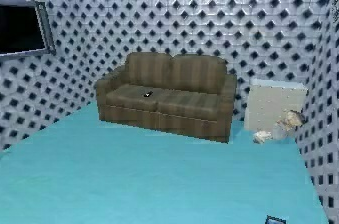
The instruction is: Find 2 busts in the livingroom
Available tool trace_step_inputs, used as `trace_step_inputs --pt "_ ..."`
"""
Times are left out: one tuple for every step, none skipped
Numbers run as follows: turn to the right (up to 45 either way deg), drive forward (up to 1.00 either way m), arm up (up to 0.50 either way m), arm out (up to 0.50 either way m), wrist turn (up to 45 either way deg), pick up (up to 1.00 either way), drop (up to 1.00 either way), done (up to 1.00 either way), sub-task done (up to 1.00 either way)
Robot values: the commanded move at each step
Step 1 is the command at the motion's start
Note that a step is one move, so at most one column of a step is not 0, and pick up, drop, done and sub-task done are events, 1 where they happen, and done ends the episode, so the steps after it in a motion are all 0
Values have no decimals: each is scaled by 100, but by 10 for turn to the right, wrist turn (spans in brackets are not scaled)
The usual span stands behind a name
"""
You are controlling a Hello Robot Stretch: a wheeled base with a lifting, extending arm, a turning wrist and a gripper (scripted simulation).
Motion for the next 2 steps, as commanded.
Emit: trace_step_inputs --pt "180 0 0 0 0 0 0 0 0" --pt "0 40 0 0 0 0 0 0 0"
